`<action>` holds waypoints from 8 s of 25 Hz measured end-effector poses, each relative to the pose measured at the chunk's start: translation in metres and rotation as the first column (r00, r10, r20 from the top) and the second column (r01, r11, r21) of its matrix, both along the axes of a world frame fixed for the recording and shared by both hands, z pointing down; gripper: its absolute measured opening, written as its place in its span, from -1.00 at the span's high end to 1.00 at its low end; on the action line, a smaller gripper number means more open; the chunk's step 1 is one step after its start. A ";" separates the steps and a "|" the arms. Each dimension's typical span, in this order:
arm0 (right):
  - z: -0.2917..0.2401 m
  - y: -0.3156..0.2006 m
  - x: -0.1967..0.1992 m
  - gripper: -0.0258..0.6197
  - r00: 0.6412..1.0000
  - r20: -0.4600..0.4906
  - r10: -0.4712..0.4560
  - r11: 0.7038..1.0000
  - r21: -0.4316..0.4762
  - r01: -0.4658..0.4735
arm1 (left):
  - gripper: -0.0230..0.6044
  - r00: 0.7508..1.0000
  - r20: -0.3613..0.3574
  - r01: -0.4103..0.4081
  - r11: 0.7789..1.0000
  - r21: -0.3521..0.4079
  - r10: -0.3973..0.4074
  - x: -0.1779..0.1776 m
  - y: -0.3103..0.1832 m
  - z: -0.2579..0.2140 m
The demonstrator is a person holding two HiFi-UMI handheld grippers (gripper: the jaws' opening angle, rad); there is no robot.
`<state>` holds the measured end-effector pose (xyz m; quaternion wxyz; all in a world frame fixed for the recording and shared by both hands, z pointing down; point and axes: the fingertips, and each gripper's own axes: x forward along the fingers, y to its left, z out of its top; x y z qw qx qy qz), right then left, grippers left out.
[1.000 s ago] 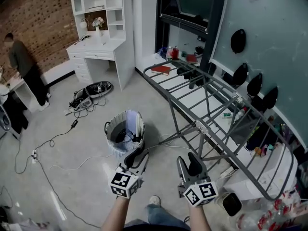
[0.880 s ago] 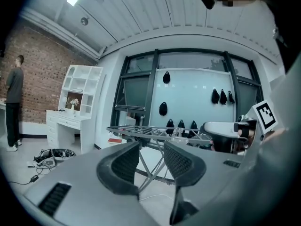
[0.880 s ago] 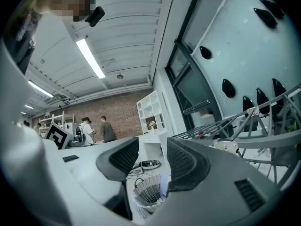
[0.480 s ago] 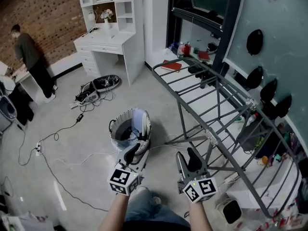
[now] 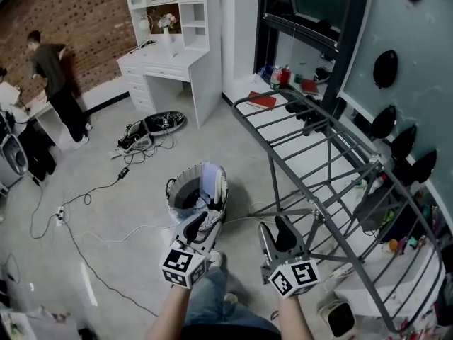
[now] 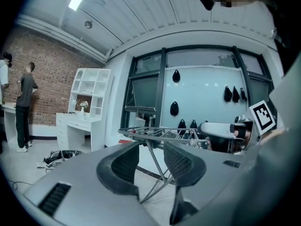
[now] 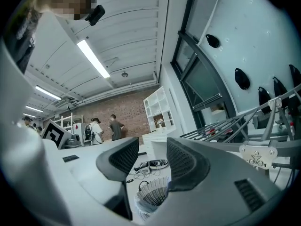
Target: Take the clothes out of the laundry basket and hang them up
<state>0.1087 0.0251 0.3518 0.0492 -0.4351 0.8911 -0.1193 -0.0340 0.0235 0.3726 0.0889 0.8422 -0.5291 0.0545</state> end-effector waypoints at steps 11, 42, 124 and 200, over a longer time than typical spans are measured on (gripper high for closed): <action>-0.008 -0.024 -0.027 0.39 1.000 -0.022 -0.009 1.000 0.002 0.009 | 0.42 0.999 -0.025 0.035 0.999 0.018 -0.034 -0.025 -0.022 0.002; 0.046 -0.248 -0.133 0.39 0.996 -0.058 -0.063 0.995 -0.083 0.058 | 0.42 0.997 -0.048 0.057 0.996 -0.065 -0.060 -0.130 -0.250 0.041; 0.422 -0.492 -0.280 0.81 0.875 -0.363 -0.320 0.915 -0.358 0.186 | 0.42 0.997 -0.053 0.030 0.926 -0.376 -0.053 -0.228 -0.466 0.422; -0.025 -0.212 -0.042 0.81 0.958 -0.150 0.246 0.967 0.110 -0.231 | 0.82 0.959 -0.018 -0.280 0.957 0.078 0.282 -0.055 -0.282 -0.011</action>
